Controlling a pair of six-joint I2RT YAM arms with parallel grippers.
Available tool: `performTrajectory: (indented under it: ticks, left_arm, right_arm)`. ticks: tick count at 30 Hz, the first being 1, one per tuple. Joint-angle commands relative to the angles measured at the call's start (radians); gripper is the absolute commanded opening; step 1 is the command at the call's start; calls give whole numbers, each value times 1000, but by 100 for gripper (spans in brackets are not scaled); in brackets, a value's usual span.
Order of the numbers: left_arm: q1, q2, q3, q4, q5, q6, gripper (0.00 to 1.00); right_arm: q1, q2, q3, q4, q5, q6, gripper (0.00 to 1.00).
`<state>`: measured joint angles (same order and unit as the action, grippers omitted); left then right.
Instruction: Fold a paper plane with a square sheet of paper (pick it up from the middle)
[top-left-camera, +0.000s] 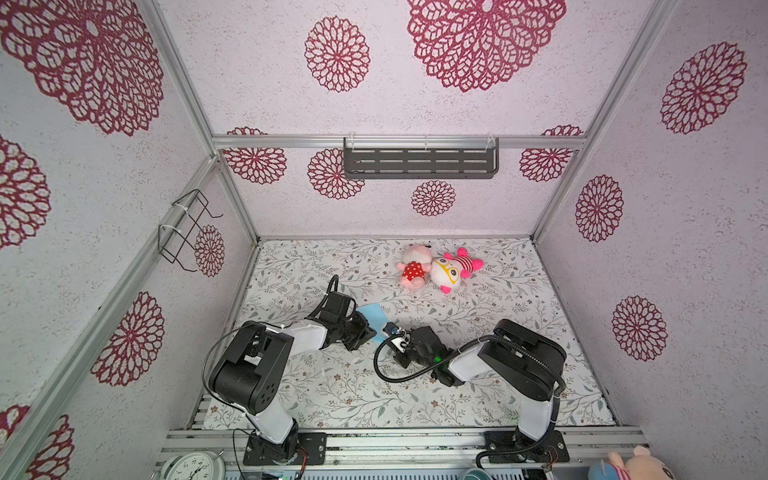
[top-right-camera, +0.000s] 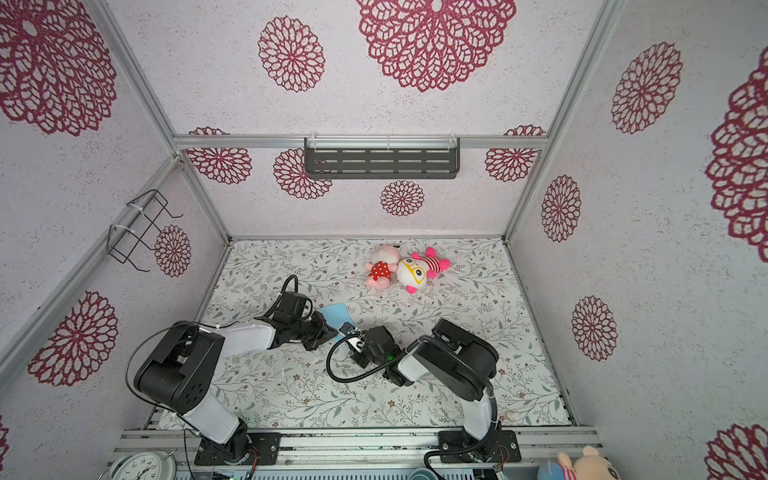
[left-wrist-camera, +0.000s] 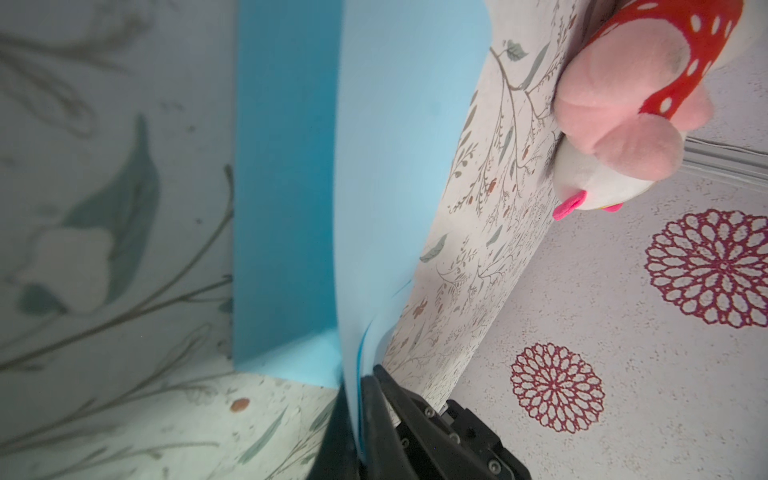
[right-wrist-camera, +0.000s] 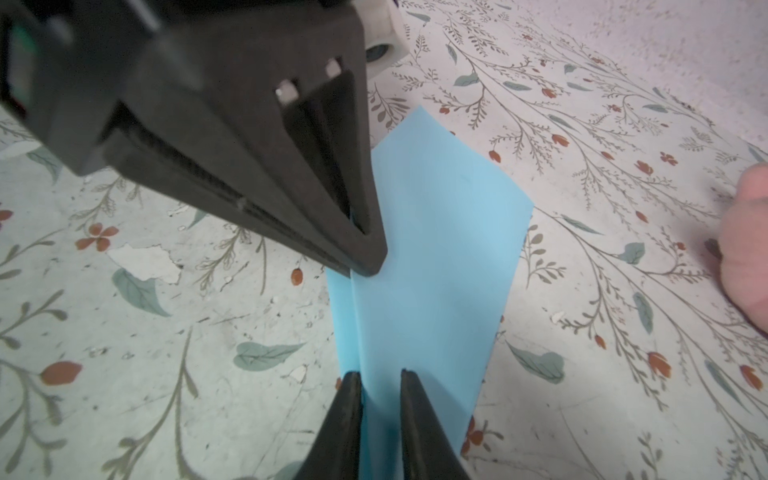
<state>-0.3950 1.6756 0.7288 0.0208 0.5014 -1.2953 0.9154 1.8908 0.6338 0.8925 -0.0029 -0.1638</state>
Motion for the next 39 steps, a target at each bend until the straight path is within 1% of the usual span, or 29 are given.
performTrajectory:
  ticks: [1,5,11,13,16,19,22,26,30,33,39]
  left_arm:
    - [-4,-25,9,-16,-14,-10,6]
    - [-5,-28,12,-20,-15,-11,6]
    - [0,-40,12,-26,-17,-11,8]
    - [7,-50,11,-34,-21,-8,12]
    - [26,-82,8,-62,-38,6,21]
    - [62,-138,1,-116,-65,36,24]
    - [89,-218,-13,-187,-126,67,30]
    - [107,-312,-58,-190,-181,82,34]
    - [95,-337,-122,-98,-170,63,34]
    - [72,-326,-158,-27,-166,45,32]
    - [15,-236,-167,72,-151,28,25]
  right_arm:
    - [-7,5,-3,18,3,15,22]
    - [-9,6,-6,17,3,18,20]
    - [-13,6,-11,17,-14,21,13]
    - [-18,4,-13,21,-27,30,9]
    - [-28,2,-15,29,-68,52,5]
    - [-41,-4,-20,48,-117,87,2]
    - [-56,-10,-27,71,-161,127,0]
    - [-84,-11,-25,94,-246,193,0]
    - [-113,-12,-31,140,-316,280,0]
    - [-126,-6,-31,171,-362,340,0]
    - [-136,10,-31,207,-403,415,0]
